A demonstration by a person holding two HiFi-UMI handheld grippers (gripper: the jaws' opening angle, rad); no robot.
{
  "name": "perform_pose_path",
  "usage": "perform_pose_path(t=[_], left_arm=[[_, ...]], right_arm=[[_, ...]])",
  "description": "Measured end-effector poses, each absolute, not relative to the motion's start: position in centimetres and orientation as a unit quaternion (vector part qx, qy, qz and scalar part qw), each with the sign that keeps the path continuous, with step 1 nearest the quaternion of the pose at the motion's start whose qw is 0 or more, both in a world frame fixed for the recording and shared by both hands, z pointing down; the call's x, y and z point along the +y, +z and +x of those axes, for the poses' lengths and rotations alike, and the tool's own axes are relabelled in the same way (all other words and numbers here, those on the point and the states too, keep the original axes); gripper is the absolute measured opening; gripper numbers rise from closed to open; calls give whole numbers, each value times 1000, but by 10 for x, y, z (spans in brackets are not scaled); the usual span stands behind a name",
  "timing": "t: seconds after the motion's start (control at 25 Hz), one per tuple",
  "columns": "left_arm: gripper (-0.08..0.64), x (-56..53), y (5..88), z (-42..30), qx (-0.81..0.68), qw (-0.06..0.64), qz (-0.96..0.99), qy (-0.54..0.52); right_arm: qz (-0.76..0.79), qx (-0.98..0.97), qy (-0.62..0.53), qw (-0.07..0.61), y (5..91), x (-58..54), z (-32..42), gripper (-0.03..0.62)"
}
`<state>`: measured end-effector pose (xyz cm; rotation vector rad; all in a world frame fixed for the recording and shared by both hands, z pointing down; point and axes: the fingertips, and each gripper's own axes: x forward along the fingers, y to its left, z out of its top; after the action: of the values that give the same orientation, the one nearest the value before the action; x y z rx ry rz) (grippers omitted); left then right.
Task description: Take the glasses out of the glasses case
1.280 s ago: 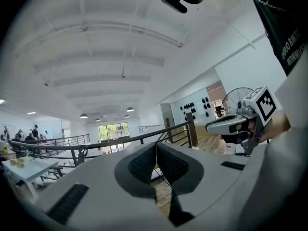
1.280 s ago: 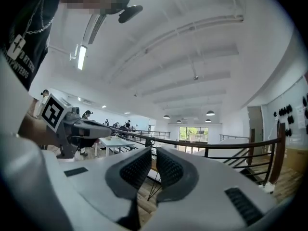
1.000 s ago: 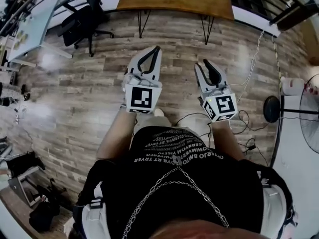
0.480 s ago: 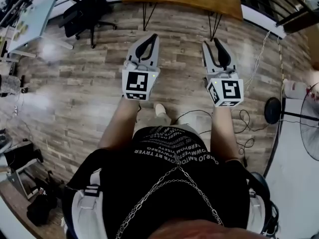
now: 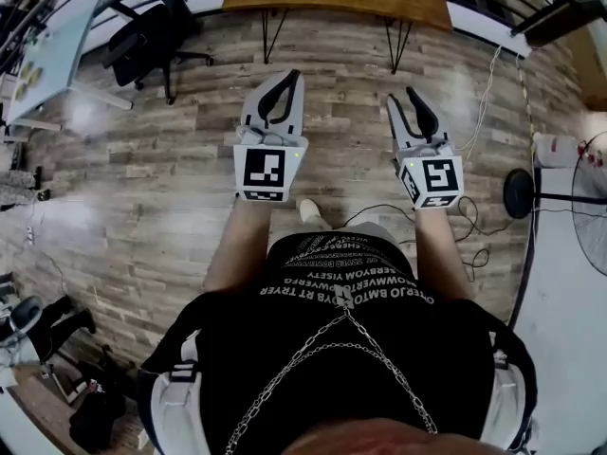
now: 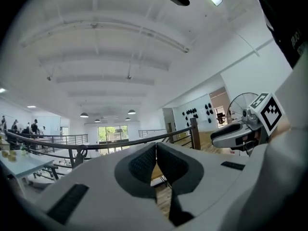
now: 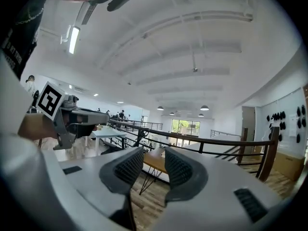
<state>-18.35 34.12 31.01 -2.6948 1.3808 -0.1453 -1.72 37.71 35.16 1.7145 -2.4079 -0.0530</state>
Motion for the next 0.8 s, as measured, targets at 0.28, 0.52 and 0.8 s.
perform_pose_path(t=[0.28, 0.52, 0.8], left_arm=[[28, 335, 318, -184, 437, 44, -897, -45], [28, 325, 323, -174, 422, 41, -904, -49], [29, 286, 329, -168, 434, 35, -898, -55]], right_arm=[[584, -806, -9, 91, 352, 374, -27, 127], [595, -800, -2, 77, 351, 365, -16, 127], [581, -812, 2, 62, 361, 321, -13, 127]])
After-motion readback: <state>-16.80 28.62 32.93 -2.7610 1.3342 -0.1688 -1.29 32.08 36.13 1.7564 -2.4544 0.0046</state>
